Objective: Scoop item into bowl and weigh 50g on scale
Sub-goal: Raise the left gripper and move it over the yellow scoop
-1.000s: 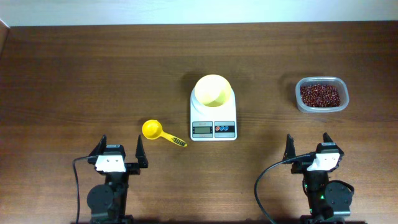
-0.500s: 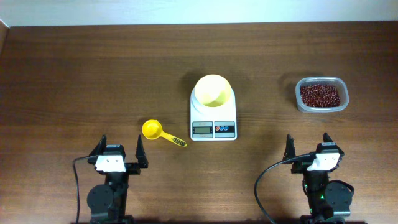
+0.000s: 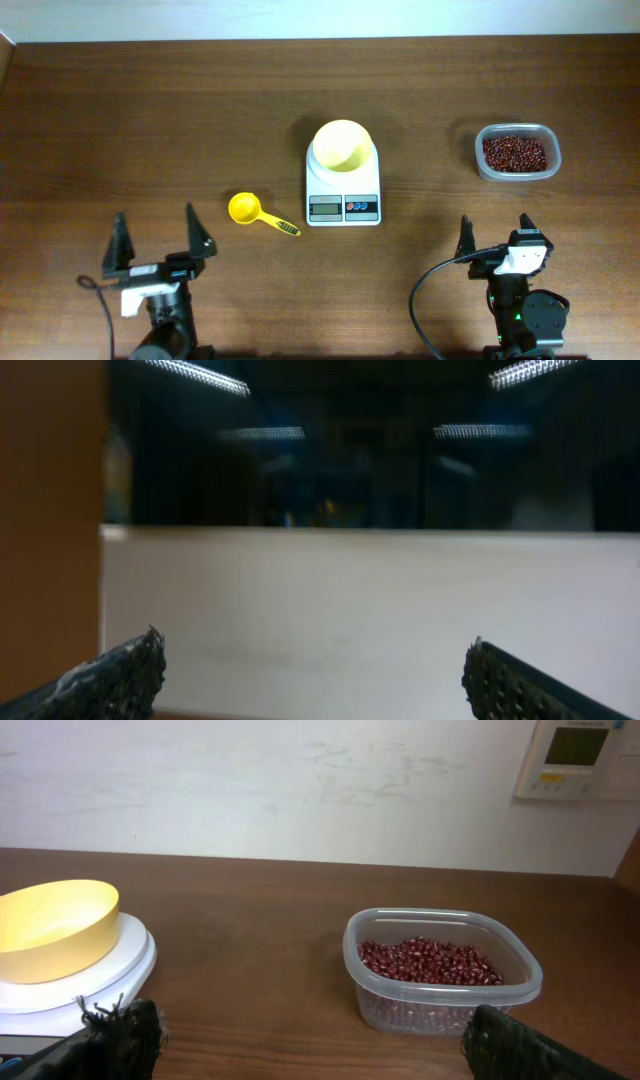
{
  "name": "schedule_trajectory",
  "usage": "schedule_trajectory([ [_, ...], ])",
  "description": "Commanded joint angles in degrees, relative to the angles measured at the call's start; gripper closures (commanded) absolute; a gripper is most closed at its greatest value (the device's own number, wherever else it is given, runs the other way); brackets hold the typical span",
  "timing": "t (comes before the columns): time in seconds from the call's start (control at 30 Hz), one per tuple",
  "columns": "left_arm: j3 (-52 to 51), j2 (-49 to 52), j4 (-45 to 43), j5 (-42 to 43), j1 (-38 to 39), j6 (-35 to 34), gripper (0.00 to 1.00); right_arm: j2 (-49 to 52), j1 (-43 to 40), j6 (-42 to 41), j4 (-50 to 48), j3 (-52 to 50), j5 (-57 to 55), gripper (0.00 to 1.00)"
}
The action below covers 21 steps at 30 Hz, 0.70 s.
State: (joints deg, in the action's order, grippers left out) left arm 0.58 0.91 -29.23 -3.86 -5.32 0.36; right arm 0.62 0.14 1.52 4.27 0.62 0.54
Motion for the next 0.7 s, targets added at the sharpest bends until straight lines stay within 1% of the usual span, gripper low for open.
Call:
schedule_trajectory([
  [0.0, 0.02, -0.35, -4.90, -5.22, -0.11, -0.15, 0.01, -0.31, -0.22, -0.31, 0.28, -0.28, -0.81, 0.01],
  [0.1, 2.08, -0.04, -6.73, -7.28, -0.11, -0.13, 0.01, -0.31, -0.22, -0.31, 0.31, -0.28, -0.81, 0.01],
  [0.2, 7.58, 3.34, -6.12, -9.49, -0.11, 0.57, 0.01, -0.31, -0.22, -0.31, 0.31, -0.28, -0.81, 0.01],
  [0.27, 12.83, 7.58, -2.71, -9.49, -0.11, 0.55, 0.01, -0.31, -0.22, -0.31, 0.28, -0.31, -0.81, 0.01],
  [0.37, 24.33, 18.56, 4.52, -9.46, -0.09, 0.55, 0.01, -0.31, -0.22, -0.31, 0.31, -0.28, -0.81, 0.01],
  [0.4, 31.19, 25.03, 9.49, -9.42, -0.09, 0.52, 0.01, -0.31, -0.22, -0.31, 0.31, -0.28, -0.81, 0.01],
  [0.5, 43.25, 35.87, 20.39, -9.05, -0.09, 0.52, 0.01, -0.31, -0.22, -0.31, 0.31, -0.31, -0.81, 0.01],
  [0.57, 56.24, 46.21, 34.47, -8.68, -0.09, 0.50, 0.01, -0.31, -0.22, -0.31, 0.31, -0.28, -0.81, 0.01],
  [0.67, 69.81, 56.54, 50.75, -3.78, -0.09, 0.50, 0.01, -0.31, -0.22, -0.31, 0.31, -0.28, -0.81, 0.01],
])
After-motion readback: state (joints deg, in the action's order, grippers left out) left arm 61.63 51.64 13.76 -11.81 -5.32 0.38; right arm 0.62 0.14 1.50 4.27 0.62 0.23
